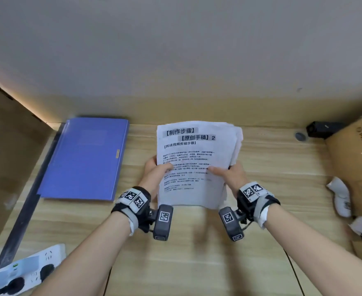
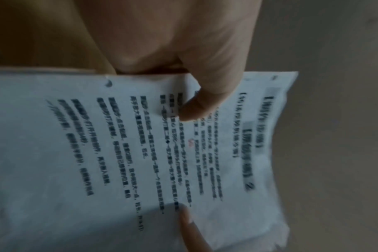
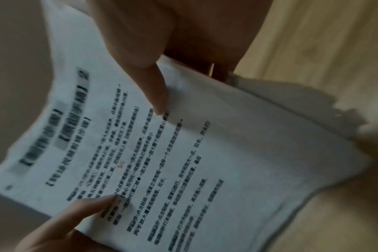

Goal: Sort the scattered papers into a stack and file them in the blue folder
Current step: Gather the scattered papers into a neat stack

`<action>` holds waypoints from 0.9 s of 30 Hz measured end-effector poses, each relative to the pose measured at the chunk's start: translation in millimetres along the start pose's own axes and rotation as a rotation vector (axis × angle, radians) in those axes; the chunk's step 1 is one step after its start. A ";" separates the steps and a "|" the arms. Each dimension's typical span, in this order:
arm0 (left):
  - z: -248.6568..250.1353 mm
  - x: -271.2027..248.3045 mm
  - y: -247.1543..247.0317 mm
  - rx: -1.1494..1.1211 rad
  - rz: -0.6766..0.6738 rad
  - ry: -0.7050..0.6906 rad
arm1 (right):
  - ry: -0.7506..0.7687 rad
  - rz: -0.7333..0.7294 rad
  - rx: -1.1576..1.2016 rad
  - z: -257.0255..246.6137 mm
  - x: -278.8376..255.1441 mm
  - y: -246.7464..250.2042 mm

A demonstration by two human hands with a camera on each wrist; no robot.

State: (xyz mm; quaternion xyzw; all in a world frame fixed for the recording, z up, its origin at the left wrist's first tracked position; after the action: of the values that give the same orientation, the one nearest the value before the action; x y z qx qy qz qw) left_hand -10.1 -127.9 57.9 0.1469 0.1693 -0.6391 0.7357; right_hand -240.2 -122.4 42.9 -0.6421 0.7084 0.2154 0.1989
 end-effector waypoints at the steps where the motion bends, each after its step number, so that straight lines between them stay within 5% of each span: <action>1: 21.1 -2.1 -4.0 0.009 -0.038 -0.063 | 0.043 0.001 0.026 -16.8 -3.0 4.9; 5: 58.1 -10.7 -5.3 0.109 -0.222 -0.243 | 0.180 -0.061 0.078 -47.5 -16.0 22.4; 8: 47.0 -16.6 -3.9 0.135 -0.224 -0.314 | 0.212 -0.089 0.048 -39.9 -27.4 32.6; 27: 16.5 -17.6 -27.9 0.064 -0.259 -0.340 | 0.334 0.028 0.159 -19.3 -35.1 49.4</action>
State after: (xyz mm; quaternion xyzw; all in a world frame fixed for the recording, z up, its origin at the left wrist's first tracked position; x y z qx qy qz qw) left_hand -38.9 -123.3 80.4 0.0376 0.0398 -0.7489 0.6604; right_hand -286.1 -100.2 80.9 -0.6414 0.7551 0.0517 0.1256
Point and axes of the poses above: each hand's wrist, its own x-axis towards the middle knuckle, its own y-axis out of the back of the hand, z = x × y, the point moved 1 cm from there along x, towards the middle knuckle, and after that the axes turned 7 degrees about -y, right-handed, at the moved point
